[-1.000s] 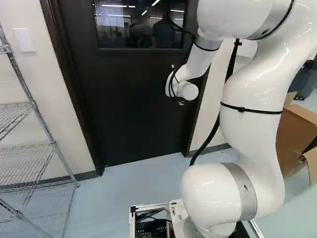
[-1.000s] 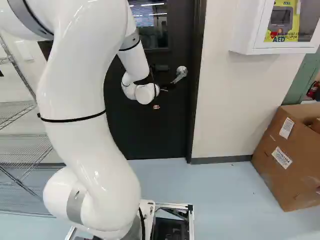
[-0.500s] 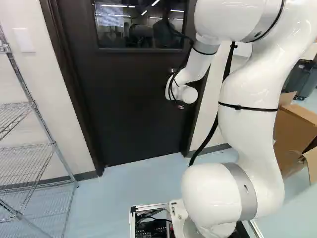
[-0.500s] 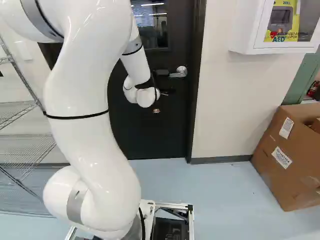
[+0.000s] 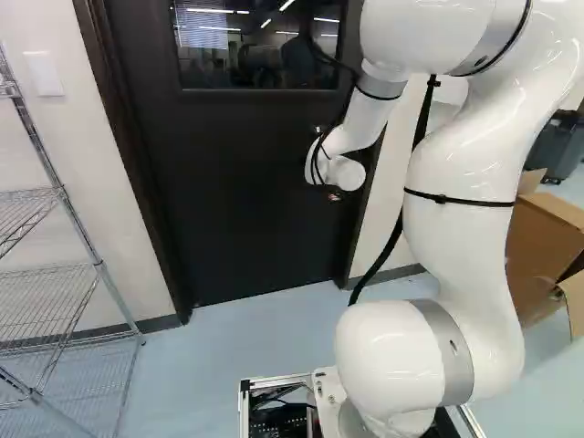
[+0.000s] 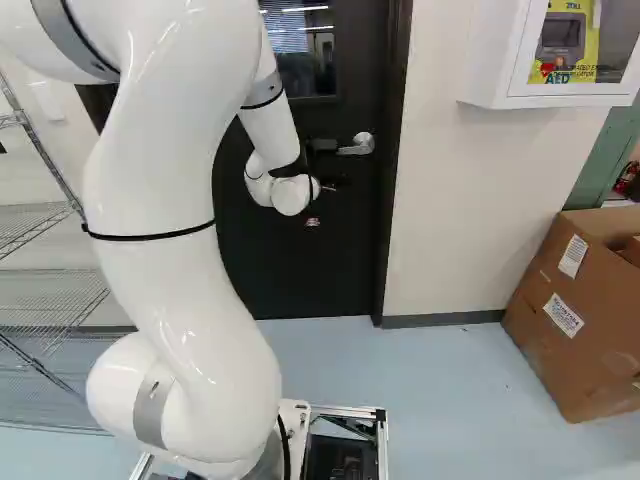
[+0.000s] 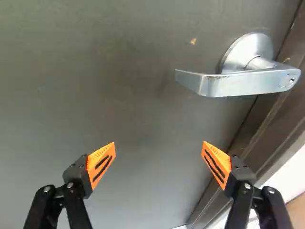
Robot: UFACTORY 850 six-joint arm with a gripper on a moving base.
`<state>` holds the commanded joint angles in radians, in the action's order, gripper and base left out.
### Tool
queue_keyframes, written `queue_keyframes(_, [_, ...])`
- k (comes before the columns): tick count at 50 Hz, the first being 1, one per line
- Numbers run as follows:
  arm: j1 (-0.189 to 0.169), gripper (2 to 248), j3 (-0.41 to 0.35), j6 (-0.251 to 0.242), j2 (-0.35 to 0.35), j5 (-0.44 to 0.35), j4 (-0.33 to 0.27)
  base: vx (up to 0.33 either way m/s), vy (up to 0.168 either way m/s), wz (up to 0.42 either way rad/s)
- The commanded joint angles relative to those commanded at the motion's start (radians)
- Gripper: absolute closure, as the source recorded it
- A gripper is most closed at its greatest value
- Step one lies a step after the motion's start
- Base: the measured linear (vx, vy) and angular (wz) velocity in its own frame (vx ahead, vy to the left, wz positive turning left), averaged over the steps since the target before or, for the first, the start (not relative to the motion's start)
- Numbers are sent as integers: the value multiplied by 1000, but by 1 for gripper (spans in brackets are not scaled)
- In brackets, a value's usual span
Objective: Open the door and move inside
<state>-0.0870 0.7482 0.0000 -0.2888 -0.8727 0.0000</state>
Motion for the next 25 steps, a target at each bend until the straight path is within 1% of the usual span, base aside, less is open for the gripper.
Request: queue_keyframes(25, [-14, 3, -85, 0, 127, 7, 0, 0, 0, 0])
